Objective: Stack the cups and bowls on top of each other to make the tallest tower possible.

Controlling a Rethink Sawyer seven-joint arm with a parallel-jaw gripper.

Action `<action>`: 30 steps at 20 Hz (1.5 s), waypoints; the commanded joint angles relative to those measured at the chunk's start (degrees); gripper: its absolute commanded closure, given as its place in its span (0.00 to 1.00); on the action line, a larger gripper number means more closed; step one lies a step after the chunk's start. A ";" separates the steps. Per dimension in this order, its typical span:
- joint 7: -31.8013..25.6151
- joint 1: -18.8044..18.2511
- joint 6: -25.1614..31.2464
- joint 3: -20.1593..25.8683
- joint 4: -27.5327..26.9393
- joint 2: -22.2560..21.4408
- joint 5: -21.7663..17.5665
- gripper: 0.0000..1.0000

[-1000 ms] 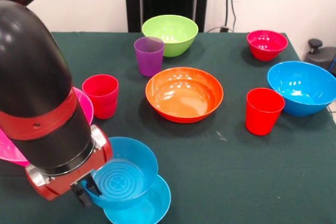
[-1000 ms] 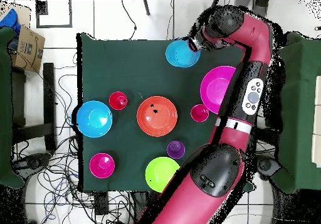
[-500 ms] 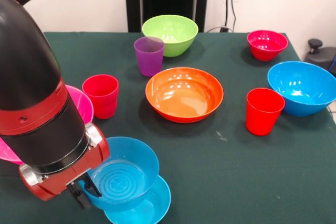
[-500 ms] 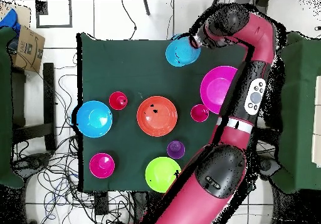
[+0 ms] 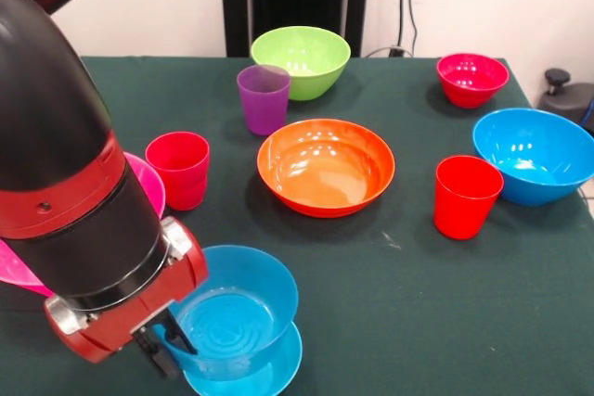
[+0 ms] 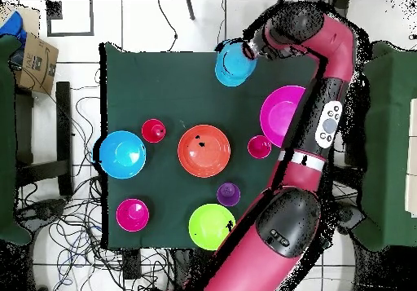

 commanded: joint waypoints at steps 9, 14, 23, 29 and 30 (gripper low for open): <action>-20.96 -1.19 0.68 3.46 -1.58 5.03 -4.54 1.00; -21.67 -1.48 -0.78 4.16 -1.68 6.28 -4.70 1.00; -22.30 -2.24 -2.97 4.58 -1.20 7.61 -4.63 1.00; -22.34 -2.79 -5.04 4.40 -0.36 8.64 -3.84 1.00; -22.24 -2.86 -5.56 4.18 -0.09 8.81 -3.57 1.00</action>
